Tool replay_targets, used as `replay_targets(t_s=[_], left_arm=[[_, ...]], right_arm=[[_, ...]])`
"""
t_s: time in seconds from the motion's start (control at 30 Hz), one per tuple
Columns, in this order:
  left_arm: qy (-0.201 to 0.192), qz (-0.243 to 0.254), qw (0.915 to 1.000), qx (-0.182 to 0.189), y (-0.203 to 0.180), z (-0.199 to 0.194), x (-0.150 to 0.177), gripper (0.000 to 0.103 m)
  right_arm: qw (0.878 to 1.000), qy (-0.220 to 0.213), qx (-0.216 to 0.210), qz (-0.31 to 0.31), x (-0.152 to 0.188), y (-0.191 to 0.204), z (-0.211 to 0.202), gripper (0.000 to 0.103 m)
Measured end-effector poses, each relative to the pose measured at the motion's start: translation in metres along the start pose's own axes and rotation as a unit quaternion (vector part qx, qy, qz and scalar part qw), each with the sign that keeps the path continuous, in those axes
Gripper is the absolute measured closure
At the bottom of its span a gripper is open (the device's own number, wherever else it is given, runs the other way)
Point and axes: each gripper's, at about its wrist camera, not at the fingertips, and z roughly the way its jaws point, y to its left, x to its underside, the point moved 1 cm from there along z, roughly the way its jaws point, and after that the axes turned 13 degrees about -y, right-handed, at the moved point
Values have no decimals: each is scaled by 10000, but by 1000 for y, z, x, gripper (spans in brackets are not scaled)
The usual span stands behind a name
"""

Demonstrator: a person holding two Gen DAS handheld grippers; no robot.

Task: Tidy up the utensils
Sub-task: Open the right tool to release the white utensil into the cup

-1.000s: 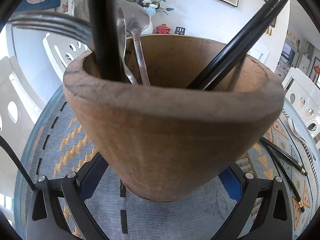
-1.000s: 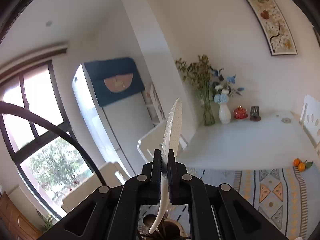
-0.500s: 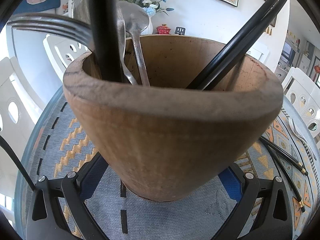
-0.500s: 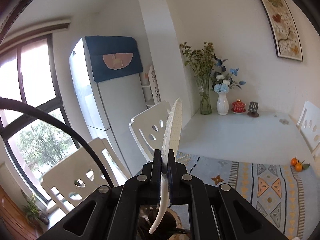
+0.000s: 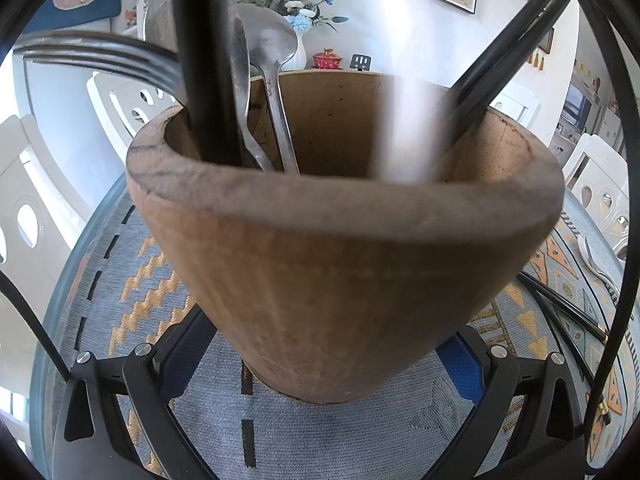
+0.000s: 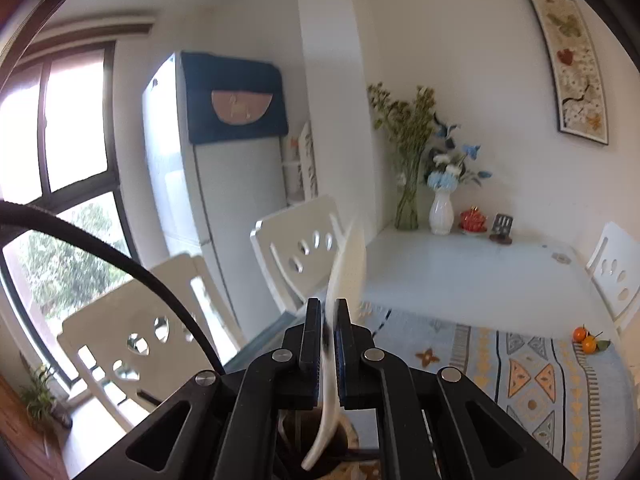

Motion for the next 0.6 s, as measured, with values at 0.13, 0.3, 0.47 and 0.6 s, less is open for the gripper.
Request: replay_targets(t_s=[0.13,0.3,0.47,0.6], left_arm=[[0,9,10000,-7,-1,-1,1,1],[7,0,10000,2,0,-1,0,0],[9,-7,10000,7,1,-1,-1,0],[20,-37,10000,38,3,0,0,1]], right_arm=[[9997,196,-92,57,0,-8,-11,67],[9997,-165,51,189,-25,-27,-51,66],[9973,-555,468,122,-48,-46,-87,58],[9945,-633,833,-21,-55,-63,-110,57]])
